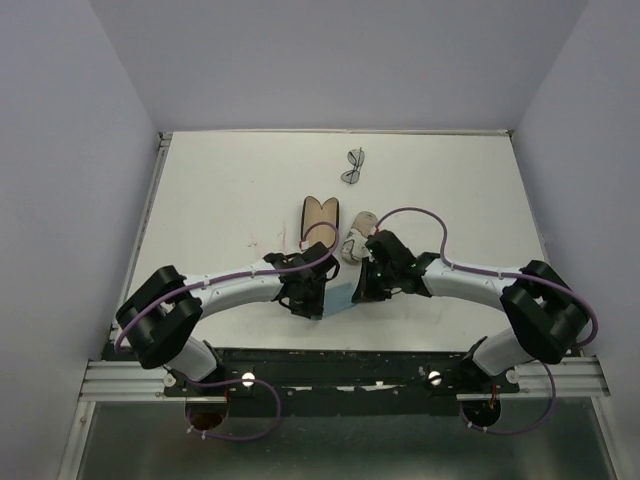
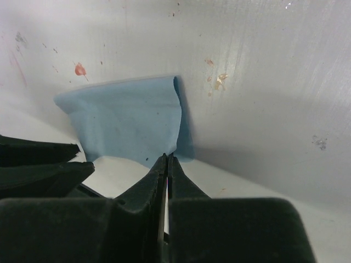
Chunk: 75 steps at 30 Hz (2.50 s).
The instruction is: Organize the sunglasses
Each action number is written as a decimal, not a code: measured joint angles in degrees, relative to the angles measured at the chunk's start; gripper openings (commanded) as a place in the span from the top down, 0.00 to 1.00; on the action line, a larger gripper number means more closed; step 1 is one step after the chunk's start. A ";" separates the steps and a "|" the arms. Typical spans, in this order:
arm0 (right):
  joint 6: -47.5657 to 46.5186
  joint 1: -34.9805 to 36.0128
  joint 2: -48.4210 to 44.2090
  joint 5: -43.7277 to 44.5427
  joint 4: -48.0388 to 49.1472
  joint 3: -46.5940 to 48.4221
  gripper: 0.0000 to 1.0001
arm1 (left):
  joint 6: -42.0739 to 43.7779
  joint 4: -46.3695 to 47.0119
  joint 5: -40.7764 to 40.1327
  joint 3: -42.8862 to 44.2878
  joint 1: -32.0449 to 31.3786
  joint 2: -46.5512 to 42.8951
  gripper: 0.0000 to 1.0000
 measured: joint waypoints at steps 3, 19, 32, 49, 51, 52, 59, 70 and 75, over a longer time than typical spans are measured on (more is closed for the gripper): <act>-0.50 0.02 -0.02 -0.22 -0.55 -0.17 0.74 | 0.13 -0.42 0.02 -0.85 0.00 -1.14 0.50; -2.21 0.00 -5.79 1.29 1.92 -0.70 0.89 | -1.36 4.17 -0.39 -4.59 3.58 -11.43 0.46; -0.22 0.00 3.56 -2.95 8.90 -2.36 0.92 | -0.39 12.22 7.04 -2.95 3.58 1.25 0.47; -0.09 -0.04 2.54 -3.19 9.55 -3.87 0.91 | -2.05 -0.90 -1.84 -9.68 7.48 -13.05 0.44; -0.68 -0.04 2.43 -3.58 9.55 -3.87 0.90 | -2.08 -1.57 -2.80 -9.70 7.58 -15.52 0.44; -0.87 -0.04 2.34 -3.65 9.53 -3.87 0.88 | -2.10 -1.75 -3.30 -9.66 7.58 -16.44 0.44; -3.43 -0.04 -2.45 -3.58 8.63 -3.43 0.70 | -2.19 -2.27 -5.31 -7.93 9.94 -18.27 0.18; -5.38 -0.04 -7.21 11.98 8.57 7.13 0.11 | -2.14 -1.81 -8.57 -5.25 17.53 -29.68 0.01; -4.85 -1.16 1.51 19.19 8.61 15.28 0.11 | -3.80 -1.84 -11.56 -9.57 18.69 -36.26 0.01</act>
